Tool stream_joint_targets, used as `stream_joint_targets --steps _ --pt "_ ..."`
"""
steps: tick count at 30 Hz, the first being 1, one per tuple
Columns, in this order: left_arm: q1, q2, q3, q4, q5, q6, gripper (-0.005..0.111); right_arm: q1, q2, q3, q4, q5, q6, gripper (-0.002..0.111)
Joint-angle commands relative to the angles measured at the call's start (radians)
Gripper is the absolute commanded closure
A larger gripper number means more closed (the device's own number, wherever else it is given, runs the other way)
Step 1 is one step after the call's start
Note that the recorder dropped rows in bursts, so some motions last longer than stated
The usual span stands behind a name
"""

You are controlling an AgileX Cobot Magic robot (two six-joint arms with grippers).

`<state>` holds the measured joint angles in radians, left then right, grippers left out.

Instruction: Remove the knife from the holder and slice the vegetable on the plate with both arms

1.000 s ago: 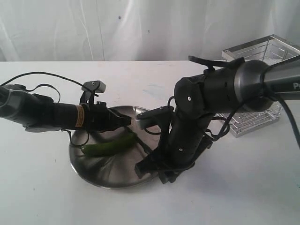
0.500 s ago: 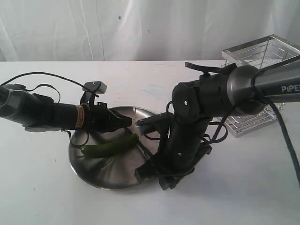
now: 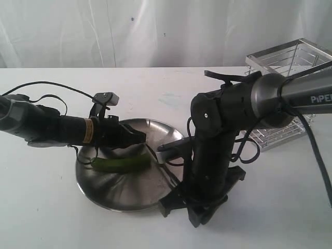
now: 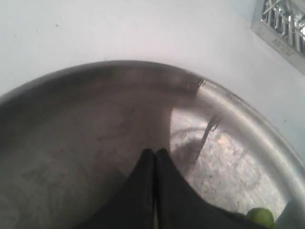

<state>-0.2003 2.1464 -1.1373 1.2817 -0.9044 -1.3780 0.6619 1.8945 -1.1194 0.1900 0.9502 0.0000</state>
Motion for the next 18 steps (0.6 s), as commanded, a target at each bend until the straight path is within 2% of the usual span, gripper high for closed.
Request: stream_joint_targets --steps 1,5,9,11,14,18 --pt "0.025 -0.063 0.008 -0.098 -0.157 0.038 0.107 -0.005 0.002 0.005 -0.006 -0.013 0.000 0.108" --pt "0.039 -0.115 0.008 -0.131 -0.276 0.045 0.107 -0.005 0.002 0.005 -0.004 -0.013 0.000 0.108" --pt "0.041 -0.172 0.008 -0.098 -0.272 0.028 0.107 -0.005 -0.028 0.005 -0.004 -0.013 0.000 0.108" --pt "0.041 -0.201 0.010 -0.085 -0.207 -0.041 0.107 -0.005 -0.060 0.005 -0.004 -0.013 0.012 0.108" --pt "0.041 -0.277 0.010 -0.023 -0.038 -0.217 0.107 -0.005 -0.131 0.005 0.000 -0.002 0.030 0.108" --pt "0.037 -0.412 0.010 0.204 0.221 -0.295 0.107 -0.005 -0.213 0.005 0.002 0.085 0.030 0.108"
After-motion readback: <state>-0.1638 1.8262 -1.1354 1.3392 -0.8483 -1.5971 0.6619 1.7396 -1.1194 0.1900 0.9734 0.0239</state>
